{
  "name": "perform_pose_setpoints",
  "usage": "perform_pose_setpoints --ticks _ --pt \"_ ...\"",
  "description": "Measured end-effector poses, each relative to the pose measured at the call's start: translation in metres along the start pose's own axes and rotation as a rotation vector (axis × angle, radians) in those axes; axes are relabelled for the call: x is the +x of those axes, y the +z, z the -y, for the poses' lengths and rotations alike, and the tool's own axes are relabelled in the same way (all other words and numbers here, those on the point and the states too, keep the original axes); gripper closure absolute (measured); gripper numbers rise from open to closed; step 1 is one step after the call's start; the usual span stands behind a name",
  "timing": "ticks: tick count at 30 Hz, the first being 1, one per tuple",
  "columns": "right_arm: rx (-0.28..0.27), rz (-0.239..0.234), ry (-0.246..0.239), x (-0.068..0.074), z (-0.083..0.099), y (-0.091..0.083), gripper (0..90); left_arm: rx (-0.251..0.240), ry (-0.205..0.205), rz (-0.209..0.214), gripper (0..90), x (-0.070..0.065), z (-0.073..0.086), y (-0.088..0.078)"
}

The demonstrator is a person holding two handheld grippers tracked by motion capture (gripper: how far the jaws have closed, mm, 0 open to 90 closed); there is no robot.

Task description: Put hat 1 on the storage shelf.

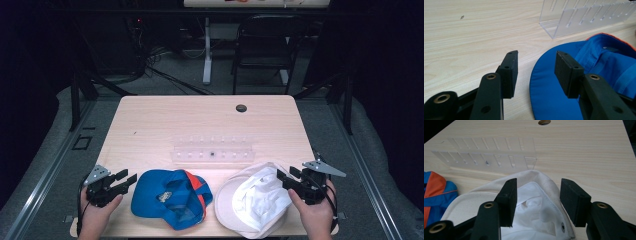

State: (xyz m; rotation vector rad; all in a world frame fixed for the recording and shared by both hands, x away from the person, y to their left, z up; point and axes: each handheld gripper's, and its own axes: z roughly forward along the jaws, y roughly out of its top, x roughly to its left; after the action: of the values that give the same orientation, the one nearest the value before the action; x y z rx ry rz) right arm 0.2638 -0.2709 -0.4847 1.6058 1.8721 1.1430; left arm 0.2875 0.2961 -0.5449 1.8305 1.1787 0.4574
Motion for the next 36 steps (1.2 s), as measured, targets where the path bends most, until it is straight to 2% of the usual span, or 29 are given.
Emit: perform_pose_setpoints --ticks 4,5,6,7,8,9,14,15,18,20,22,23,24,27,28,29,31,36 --pt "0.028 -0.009 0.013 -0.001 -0.009 -0.002 47.4 0.006 0.002 -0.015 54.1 -0.002 0.0 0.001" --pt "0.061 -0.003 0.0 -0.001 -0.014 -0.002 47.2 -0.001 0.009 -0.02 54.1 -0.003 0.001 0.002" --pt "0.061 -0.003 0.0 -0.001 -0.014 -0.002 47.2 -0.001 0.009 -0.02 54.1 -0.003 0.001 0.002" --pt "0.113 0.012 -0.022 -0.001 -0.02 -0.003 46.8 0.006 0.013 -0.018 53.9 -0.004 0.0 0.002" --pt "0.113 0.012 -0.022 -0.001 -0.02 -0.003 46.8 0.008 0.014 -0.02 53.9 -0.004 0.0 0.002" --pt "0.141 0.01 -0.022 -0.002 -0.022 -0.003 46.3 0.01 0.015 -0.022 53.1 -0.005 0.0 0.002" --pt "0.289 0.0 0.025 -0.01 -0.036 -0.004 45.0 0.014 0.023 -0.026 51.1 -0.007 0.0 0.005" --pt "0.289 0.0 0.025 -0.01 -0.036 -0.004 45.0 0.016 0.025 -0.027 51.1 -0.007 0.0 0.005" --pt "0.348 -0.011 0.059 -0.017 -0.04 -0.004 44.4 0.02 0.025 -0.026 50.6 -0.007 0.001 0.007" --pt "0.356 -0.011 0.064 -0.019 -0.04 -0.004 44.4 0.022 0.024 -0.025 50.6 -0.006 0.001 0.007" --pt "0.381 -0.004 0.072 -0.022 -0.04 -0.003 44.4 0.018 0.021 -0.024 50.6 -0.006 0.001 0.006" --pt "0.412 0.006 0.076 -0.025 -0.038 -0.001 45.0 0.019 0.019 -0.026 50.6 -0.006 0.001 0.006" --pt "0.412 0.006 0.076 -0.025 -0.038 -0.001 45.0 0.019 0.019 -0.026 50.6 -0.006 0.001 0.006" --pt "0.474 0.02 0.098 -0.028 -0.035 0.002 48.1 0.02 0.018 -0.025 50.6 -0.006 0.001 0.006" --pt "0.474 0.02 0.098 -0.028 -0.035 0.002 48.1 0.02 0.018 -0.025 50.6 -0.006 0.001 0.006" --pt "0.5 0.023 0.119 -0.029 -0.034 0.004 49.4 0.015 0.018 -0.022 50.6 -0.006 0.002 0.006" --pt "0.511 0.028 0.129 -0.029 -0.034 0.004 49.8 0.016 0.019 -0.022 50.6 -0.006 0.002 0.006" --pt "0.579 0.043 0.19 -0.031 -0.03 0.007 53.0 0.02 0.023 -0.024 50.6 -0.006 0.001 0.006"
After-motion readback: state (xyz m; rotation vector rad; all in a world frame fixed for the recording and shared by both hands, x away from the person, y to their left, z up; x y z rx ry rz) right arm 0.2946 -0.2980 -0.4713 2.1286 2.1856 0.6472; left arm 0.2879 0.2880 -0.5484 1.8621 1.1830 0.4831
